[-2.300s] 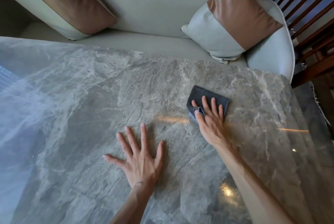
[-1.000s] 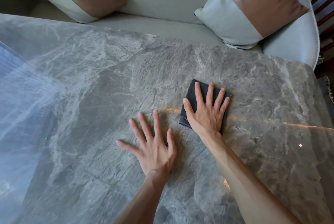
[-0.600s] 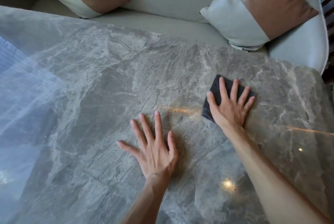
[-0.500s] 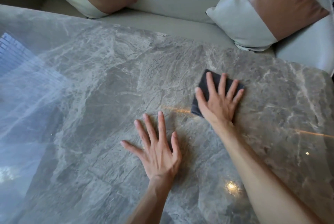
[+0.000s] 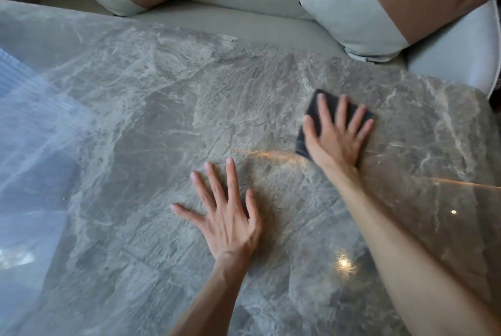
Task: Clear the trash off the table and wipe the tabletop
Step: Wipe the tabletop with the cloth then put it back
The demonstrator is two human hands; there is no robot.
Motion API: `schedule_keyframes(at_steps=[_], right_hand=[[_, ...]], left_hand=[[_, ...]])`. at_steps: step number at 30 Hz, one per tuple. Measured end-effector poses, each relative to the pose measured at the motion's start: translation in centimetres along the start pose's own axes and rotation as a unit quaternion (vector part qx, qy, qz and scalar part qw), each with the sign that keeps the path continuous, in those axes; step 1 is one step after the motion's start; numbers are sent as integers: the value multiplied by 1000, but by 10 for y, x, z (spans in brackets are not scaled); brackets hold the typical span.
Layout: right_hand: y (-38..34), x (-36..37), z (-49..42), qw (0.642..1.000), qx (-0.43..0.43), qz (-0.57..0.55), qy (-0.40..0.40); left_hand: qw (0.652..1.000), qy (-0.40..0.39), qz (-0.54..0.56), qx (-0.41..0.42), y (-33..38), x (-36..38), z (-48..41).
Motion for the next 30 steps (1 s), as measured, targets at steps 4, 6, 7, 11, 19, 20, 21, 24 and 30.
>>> schedule_keyframes(at_steps=[4,6,7,11,19,20,21,24,30], right_hand=[[-53,22,97,982,-175,67,7],[-24,26,129,973,-218,75,-5],[-1,24,128,972,-219,81,-10],[87,-2,49,997,-37,64,3],[-53,14,85,985,-167,38,19],[-48,19,109,978,-203,46,6],[-32,22,124,973,-223,52,-3],[31,15,103,983,-171,71,3],[1,1,21,1000,7,-17,19]], left_hand=[[1000,0,8,0,-2,-2,0],[1000,5,7,0,-2,-1,1],[1000,6,6,0,-1,-2,1],[1000,-4,-2,-3,2,-1,1],[1000,-7,-10,-12,-1,2,0],[1000,-6,-13,-14,0,2,0],[1000,-7,-19,-16,0,2,0],[999,-15,-38,-21,1,3,-2],[999,-13,-47,-23,2,4,0]])
Point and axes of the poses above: each hand's wrist, its own z-axis away from the middle knuckle, its own x-axis out of the palm, y = z × x, the point moved 10 cm from there along -z, towards the middle knuckle, and after that the axes turned 12 degrees about -y, right-handed, at the moved point
